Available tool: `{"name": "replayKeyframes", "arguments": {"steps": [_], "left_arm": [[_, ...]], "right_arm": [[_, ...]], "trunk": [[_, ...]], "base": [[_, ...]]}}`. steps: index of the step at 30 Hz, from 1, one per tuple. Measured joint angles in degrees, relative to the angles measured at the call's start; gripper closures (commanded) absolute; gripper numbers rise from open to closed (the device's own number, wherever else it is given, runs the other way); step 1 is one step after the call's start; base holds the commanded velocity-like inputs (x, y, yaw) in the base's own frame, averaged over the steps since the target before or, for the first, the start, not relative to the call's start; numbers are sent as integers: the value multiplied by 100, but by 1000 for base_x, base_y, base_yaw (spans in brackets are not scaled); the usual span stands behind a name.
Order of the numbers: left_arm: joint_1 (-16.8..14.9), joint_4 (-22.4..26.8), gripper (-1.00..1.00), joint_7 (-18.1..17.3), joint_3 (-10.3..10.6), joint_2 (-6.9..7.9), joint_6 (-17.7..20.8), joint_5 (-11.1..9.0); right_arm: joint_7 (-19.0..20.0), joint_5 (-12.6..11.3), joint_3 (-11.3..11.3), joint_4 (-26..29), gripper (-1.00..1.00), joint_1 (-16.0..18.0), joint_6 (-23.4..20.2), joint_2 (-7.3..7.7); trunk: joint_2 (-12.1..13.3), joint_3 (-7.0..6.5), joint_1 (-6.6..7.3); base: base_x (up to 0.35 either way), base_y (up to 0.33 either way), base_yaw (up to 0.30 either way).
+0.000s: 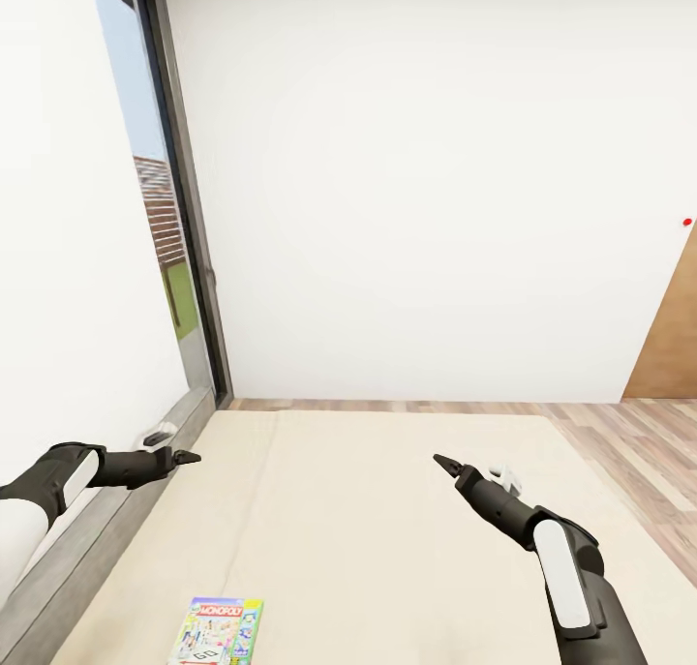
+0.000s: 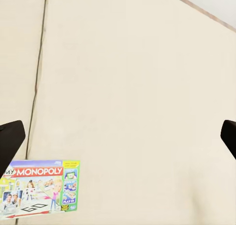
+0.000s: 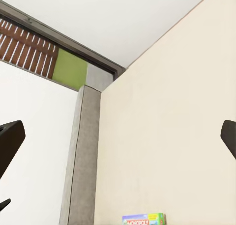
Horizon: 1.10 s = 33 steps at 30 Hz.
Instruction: Put all the toys in the child's room - the three board games (two on the bed and one on the table), the two jigsaw puzzles on the table, and the tennis ball on the table - inside the toy box on the table in the child's room.
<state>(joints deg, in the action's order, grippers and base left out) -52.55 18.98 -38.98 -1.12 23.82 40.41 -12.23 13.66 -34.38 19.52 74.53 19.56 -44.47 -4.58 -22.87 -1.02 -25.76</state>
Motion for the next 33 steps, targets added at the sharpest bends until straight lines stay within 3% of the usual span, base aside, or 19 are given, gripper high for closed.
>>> {"name": "replayKeyframes", "arguments": {"steps": [23,33], "left_arm": [[0,3,-100,64,9,-13,23,7],[0,8,-100,215,23,-111,25,47]], "right_arm": [[-8,0,5,-8,-100,0,-6,7],[-12,5,5,-10,-100,1,-13,9]], "trunk": [[0,0,0],[0,0,0]], "base": [[7,54,0],[0,1,0]]}}
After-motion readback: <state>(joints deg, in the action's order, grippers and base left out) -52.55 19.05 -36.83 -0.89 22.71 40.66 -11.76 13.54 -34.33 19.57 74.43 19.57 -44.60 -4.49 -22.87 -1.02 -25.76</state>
